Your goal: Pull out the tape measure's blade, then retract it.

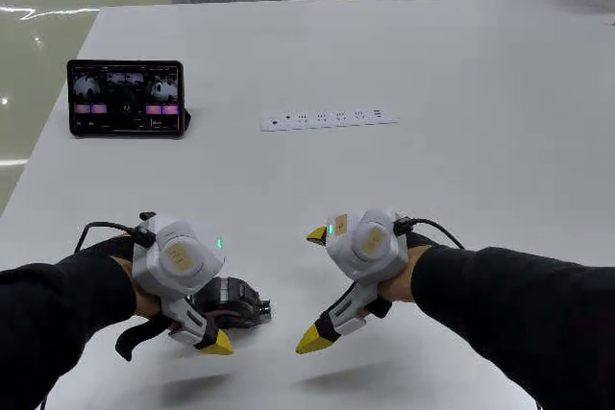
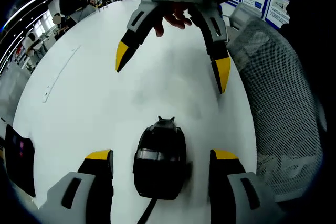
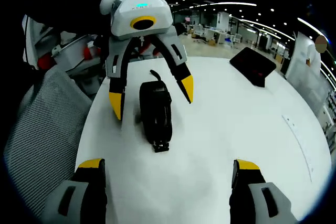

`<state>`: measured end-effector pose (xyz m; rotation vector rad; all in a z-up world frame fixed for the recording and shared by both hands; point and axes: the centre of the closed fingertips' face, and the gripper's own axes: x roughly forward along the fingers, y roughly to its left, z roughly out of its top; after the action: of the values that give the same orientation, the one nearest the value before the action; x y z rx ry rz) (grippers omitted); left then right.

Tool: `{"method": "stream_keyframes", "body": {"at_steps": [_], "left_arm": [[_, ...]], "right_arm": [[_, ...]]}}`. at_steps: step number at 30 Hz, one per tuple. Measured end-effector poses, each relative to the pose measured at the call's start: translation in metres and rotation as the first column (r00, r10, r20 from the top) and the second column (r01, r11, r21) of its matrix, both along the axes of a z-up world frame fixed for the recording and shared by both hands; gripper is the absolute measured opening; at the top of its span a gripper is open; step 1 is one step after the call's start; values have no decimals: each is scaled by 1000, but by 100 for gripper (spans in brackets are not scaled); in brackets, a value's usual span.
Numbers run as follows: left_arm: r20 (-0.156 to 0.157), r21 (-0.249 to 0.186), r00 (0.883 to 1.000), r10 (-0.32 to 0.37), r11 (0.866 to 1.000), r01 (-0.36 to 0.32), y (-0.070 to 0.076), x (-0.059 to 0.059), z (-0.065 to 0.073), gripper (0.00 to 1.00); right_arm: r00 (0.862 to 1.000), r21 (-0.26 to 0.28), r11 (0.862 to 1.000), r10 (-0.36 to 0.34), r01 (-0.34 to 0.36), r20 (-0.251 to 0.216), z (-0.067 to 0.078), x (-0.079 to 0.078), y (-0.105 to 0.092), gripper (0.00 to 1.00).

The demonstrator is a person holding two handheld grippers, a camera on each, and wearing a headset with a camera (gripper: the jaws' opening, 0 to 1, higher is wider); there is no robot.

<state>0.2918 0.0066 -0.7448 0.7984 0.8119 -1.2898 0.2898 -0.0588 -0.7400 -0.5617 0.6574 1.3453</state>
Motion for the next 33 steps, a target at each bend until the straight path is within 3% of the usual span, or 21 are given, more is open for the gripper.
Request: {"method": "stream_keyframes", "body": {"at_steps": [4, 6, 9, 11, 14, 18, 27, 29, 33], "left_arm": [[-20, 4, 1000, 15, 1000, -15, -2, 2, -3, 65], [-12, 16, 1000, 10, 1000, -10, -3, 3, -4, 60], [-8, 38, 1000, -9, 999, 9, -2, 4, -6, 45], [-23, 37, 1000, -2, 999, 3, -3, 3, -6, 36], [-12, 39, 1000, -3, 999, 4, -3, 3, -7, 35], [11, 57, 999, -52, 997, 52, -1, 2, -8, 34], [-15, 82, 999, -34, 996, 36, 0, 3, -9, 34], [-16, 85, 999, -35, 996, 37, 0, 3, -9, 34], [-17, 82, 999, -36, 996, 37, 0, 3, -10, 34]], "right_arm": [[1000, -5, 1000, 19, -20, -8, -4, -2, 7, 99], [1000, 5, 1000, 29, -29, -11, -5, -3, 10, 99], [999, 18, 999, 51, -51, -9, -3, -5, 15, 99], [998, 17, 998, 58, -58, -12, -4, -5, 16, 99], [998, 18, 998, 64, -63, -11, -5, -4, 17, 99], [998, 20, 998, 52, -52, -17, -7, -1, 21, 99], [999, 21, 999, 51, -51, -19, -12, 1, 31, 99], [997, 36, 998, 51, -49, -54, -12, -3, 34, 99], [997, 17, 997, 74, -74, -28, -14, -1, 34, 83]]}}
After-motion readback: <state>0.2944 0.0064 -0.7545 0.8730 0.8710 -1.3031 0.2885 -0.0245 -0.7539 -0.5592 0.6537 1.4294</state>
